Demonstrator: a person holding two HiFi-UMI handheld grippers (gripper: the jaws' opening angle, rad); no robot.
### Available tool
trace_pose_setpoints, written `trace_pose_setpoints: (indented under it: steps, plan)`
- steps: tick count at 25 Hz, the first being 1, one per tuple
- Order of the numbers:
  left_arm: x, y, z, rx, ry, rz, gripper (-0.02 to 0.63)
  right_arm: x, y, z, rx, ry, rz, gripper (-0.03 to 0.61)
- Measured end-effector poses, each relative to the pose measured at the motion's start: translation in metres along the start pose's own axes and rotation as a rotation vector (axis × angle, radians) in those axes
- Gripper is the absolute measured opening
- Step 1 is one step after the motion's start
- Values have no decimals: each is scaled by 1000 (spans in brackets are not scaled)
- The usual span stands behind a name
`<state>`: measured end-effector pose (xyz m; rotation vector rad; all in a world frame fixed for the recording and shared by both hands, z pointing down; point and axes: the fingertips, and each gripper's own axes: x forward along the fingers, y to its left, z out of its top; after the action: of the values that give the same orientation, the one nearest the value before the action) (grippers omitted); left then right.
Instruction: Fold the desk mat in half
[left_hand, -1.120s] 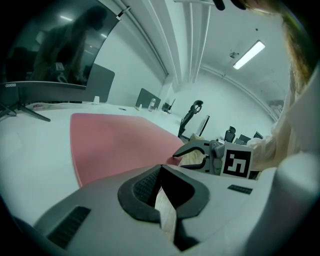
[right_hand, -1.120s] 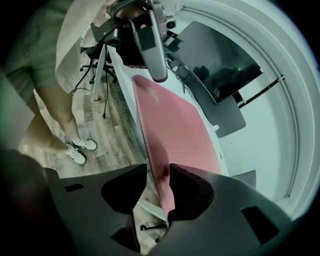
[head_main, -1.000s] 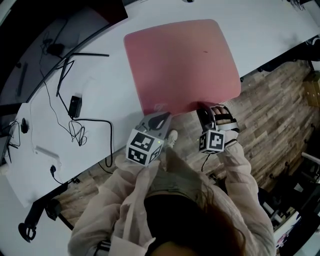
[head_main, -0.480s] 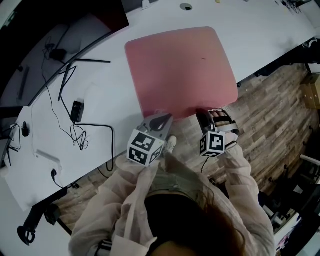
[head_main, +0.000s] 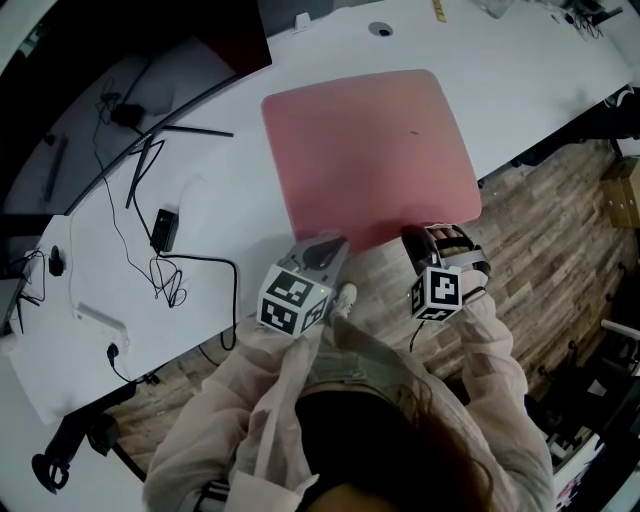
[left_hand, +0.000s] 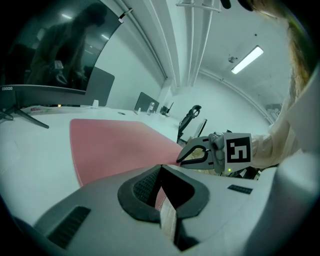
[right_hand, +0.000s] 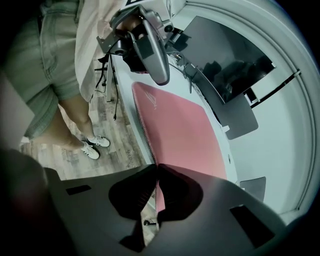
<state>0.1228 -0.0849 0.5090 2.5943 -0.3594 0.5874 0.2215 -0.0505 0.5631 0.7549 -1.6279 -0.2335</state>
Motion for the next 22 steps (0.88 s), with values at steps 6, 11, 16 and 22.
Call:
trace_pose_setpoints:
  steps: [6,11,16,22]
  plan:
    - [-6,9,12,25,-12,-20,25,-4,-15,4,-6,12,18,33]
    - [-12,30,25,16,-39,-8,25,-7,-35,9,9,21,6,32]
    - [-21,51,42,1,-78,-5,25,-5,-58,14,23,37,-25,32]
    - [-29,66,59,-7,-113,9,25,2,-94,18,11,46,-73,34]
